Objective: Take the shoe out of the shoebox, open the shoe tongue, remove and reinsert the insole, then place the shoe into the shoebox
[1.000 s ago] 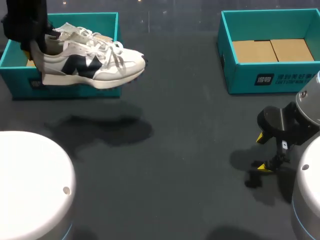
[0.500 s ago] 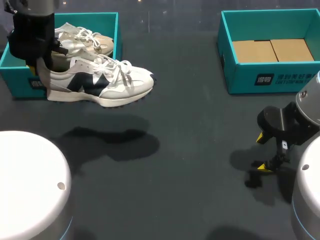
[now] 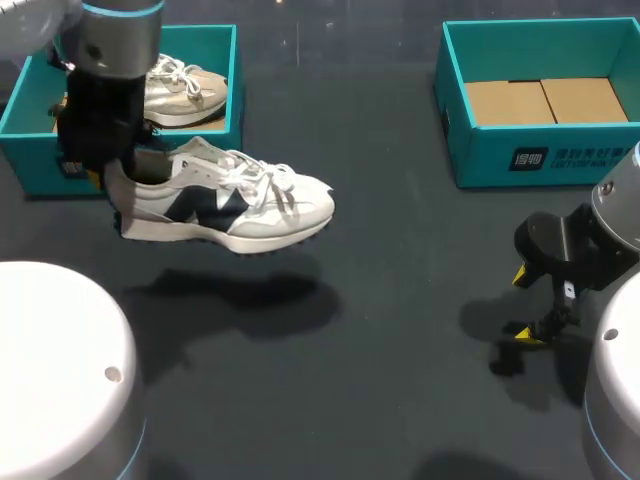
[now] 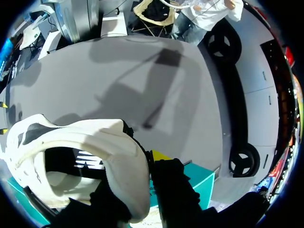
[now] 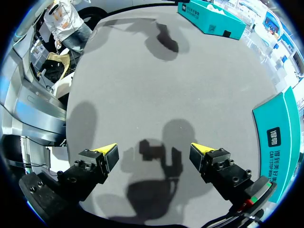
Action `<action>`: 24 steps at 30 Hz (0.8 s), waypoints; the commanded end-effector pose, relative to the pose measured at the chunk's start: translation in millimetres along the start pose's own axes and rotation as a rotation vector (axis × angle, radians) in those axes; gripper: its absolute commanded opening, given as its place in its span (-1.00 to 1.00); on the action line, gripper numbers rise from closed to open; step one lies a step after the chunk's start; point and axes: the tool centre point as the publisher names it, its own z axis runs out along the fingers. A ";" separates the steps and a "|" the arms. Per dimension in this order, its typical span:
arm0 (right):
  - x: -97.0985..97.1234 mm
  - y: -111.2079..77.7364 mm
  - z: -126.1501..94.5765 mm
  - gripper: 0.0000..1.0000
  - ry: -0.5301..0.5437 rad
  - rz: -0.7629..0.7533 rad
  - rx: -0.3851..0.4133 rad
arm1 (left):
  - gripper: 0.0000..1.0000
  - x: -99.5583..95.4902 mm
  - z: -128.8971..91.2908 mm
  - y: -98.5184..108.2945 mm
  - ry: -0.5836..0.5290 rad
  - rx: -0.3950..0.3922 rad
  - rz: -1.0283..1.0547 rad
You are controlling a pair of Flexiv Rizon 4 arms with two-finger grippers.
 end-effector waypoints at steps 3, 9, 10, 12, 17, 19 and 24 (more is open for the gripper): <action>2.4 -1.0 -0.6 1.00 -0.004 -0.001 0.000 | -1.00 -37.1 9.0 -7.4 0.026 0.029 0.011; 2.4 -1.0 -0.6 1.00 -0.004 -0.001 0.000 | -1.00 -43.0 10.5 -9.3 0.020 0.035 0.019; 2.4 -1.0 -0.6 1.00 -0.004 -0.001 0.000 | -1.00 -43.0 10.5 -9.3 0.020 0.035 0.019; 2.4 -1.0 -0.6 1.00 -0.004 -0.001 0.000 | -1.00 -43.0 10.5 -9.3 0.020 0.035 0.019; 2.4 -1.0 -0.6 1.00 -0.004 -0.001 0.000 | -1.00 -45.8 12.5 -8.5 0.018 0.041 0.024; 2.4 -1.0 -0.6 1.00 -0.004 -0.001 0.000 | -1.00 -54.3 16.1 -7.8 0.019 0.042 0.021; 2.4 -1.0 -0.6 1.00 -0.004 -0.001 0.000 | -1.00 -83.8 23.6 -6.2 0.033 0.041 0.043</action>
